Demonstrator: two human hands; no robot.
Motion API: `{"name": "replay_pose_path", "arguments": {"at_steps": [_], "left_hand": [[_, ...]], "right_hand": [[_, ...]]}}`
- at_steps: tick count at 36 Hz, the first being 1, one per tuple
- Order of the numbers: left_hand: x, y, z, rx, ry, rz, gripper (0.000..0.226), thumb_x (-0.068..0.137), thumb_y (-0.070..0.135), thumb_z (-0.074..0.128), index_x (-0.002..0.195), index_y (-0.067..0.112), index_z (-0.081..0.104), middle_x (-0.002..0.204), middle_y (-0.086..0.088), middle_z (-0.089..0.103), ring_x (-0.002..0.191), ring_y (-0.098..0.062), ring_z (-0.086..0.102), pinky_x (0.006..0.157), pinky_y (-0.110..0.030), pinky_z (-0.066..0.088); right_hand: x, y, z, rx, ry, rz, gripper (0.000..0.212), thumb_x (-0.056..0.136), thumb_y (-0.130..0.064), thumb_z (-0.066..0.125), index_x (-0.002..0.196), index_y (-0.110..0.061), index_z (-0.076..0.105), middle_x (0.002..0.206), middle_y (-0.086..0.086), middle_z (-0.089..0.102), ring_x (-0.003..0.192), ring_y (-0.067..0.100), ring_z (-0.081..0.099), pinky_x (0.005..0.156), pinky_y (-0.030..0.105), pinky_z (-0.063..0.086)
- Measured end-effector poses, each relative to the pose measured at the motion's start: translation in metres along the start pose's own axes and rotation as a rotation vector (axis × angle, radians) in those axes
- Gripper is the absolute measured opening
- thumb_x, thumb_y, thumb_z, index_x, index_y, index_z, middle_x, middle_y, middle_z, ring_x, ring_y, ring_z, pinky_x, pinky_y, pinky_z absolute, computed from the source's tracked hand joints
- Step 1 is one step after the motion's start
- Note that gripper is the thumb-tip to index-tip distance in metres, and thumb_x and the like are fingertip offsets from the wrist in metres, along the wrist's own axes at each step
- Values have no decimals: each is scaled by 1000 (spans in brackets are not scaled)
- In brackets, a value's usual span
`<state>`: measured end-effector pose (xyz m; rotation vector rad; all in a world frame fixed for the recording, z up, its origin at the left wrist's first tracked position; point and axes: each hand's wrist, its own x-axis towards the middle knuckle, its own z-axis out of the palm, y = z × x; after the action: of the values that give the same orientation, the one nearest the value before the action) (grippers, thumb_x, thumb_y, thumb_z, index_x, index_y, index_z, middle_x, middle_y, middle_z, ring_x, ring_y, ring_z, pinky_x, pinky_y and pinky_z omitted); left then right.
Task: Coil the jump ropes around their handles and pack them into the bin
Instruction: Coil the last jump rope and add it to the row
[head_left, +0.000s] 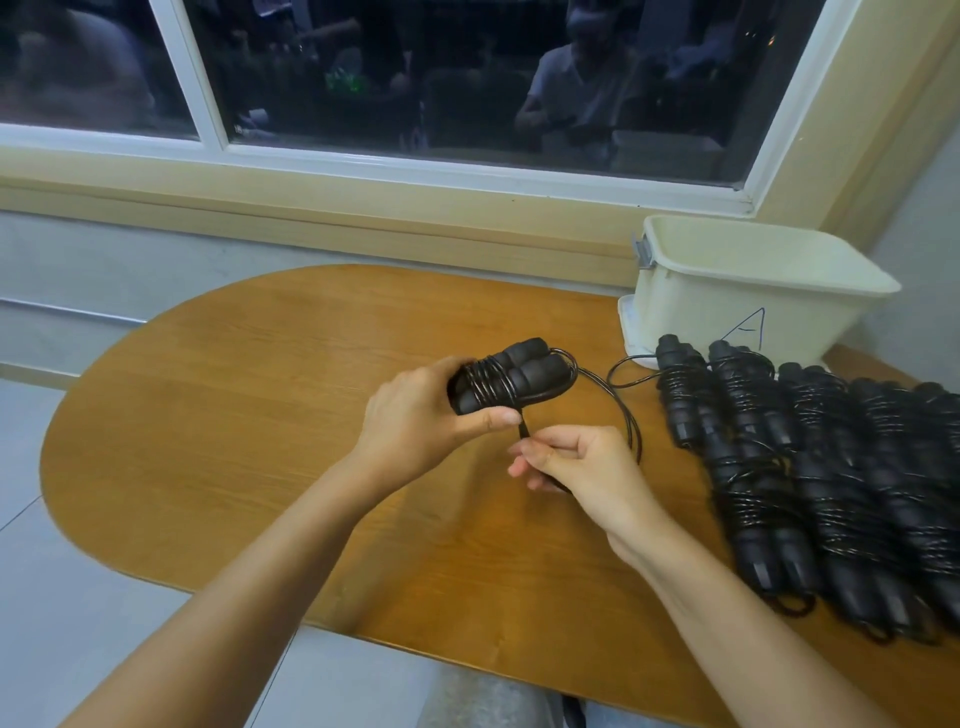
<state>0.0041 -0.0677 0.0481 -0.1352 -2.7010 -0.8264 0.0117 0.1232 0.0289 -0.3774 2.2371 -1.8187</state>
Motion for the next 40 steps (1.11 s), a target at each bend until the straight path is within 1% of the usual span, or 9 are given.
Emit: {"name": "replay_pose_path", "arguments": {"at_steps": [4, 10, 16, 21, 27, 30, 33, 35, 40], "left_hand": [[-2, 4, 2, -6, 20, -5, 99, 49, 94, 41, 123, 32, 59, 88, 19, 63, 81, -4, 60, 62, -22, 42], [-5, 10, 7, 57, 30, -17, 100, 48, 99, 46, 121, 33, 56, 76, 25, 53, 76, -2, 55, 64, -25, 40], [-1, 7, 11, 56, 126, -39, 77, 58, 85, 47, 116, 34, 57, 73, 21, 55, 74, -5, 58, 56, -17, 35], [5, -8, 7, 61, 148, -50, 80, 58, 83, 44, 118, 33, 57, 81, 20, 58, 75, -4, 56, 59, -23, 40], [11, -24, -1, -61, 177, -90, 78, 60, 82, 46, 118, 31, 58, 88, 15, 65, 84, -9, 63, 71, -32, 52], [11, -26, -4, -108, 167, -63, 71, 62, 81, 48, 115, 34, 58, 86, 18, 63, 81, -2, 61, 69, -30, 49], [10, -26, -6, -173, 154, -24, 66, 65, 78, 52, 115, 35, 57, 88, 19, 64, 82, 3, 60, 68, -26, 46], [9, -28, -7, -218, 141, 19, 63, 68, 75, 56, 116, 34, 57, 92, 16, 66, 85, 1, 62, 73, -30, 52], [1, -18, -6, -277, 104, 218, 59, 71, 65, 66, 116, 27, 59, 94, 13, 67, 88, -4, 65, 75, -30, 53]], "right_hand": [[1, 3, 3, -81, 45, -82, 11, 93, -18, 66, 88, -21, 76, 76, -5, 76, 58, 4, 59, 72, 22, 53], [-1, 16, 10, -318, 154, -214, 13, 92, -28, 66, 84, -31, 75, 72, -15, 72, 60, 7, 61, 74, 29, 55], [-12, 37, 10, -739, 234, -607, 32, 98, -39, 49, 90, -17, 71, 70, -12, 65, 60, 4, 62, 52, 24, 53], [-18, 58, -11, -1066, 243, -781, 29, 95, -33, 50, 90, -15, 72, 77, -8, 67, 69, 7, 60, 53, 16, 46], [-15, 57, -48, -873, 137, -526, 25, 97, -39, 47, 96, -27, 69, 90, -22, 58, 94, -5, 49, 75, 9, 42], [-8, 45, -61, -707, 37, -353, 14, 88, -48, 49, 82, -42, 60, 87, -26, 57, 103, -5, 48, 90, 9, 31], [3, 28, -76, -579, -80, -196, 29, 79, -60, 49, 74, -36, 65, 80, -21, 65, 89, -3, 59, 104, 20, 30], [11, 18, -86, -449, -168, -89, 33, 82, -52, 52, 71, -24, 64, 60, -11, 59, 67, -1, 59, 105, 30, 33], [39, 4, -101, -286, -200, 90, 37, 88, -43, 53, 59, -22, 61, 48, -8, 41, 55, 16, 46, 102, 31, 34]]}}
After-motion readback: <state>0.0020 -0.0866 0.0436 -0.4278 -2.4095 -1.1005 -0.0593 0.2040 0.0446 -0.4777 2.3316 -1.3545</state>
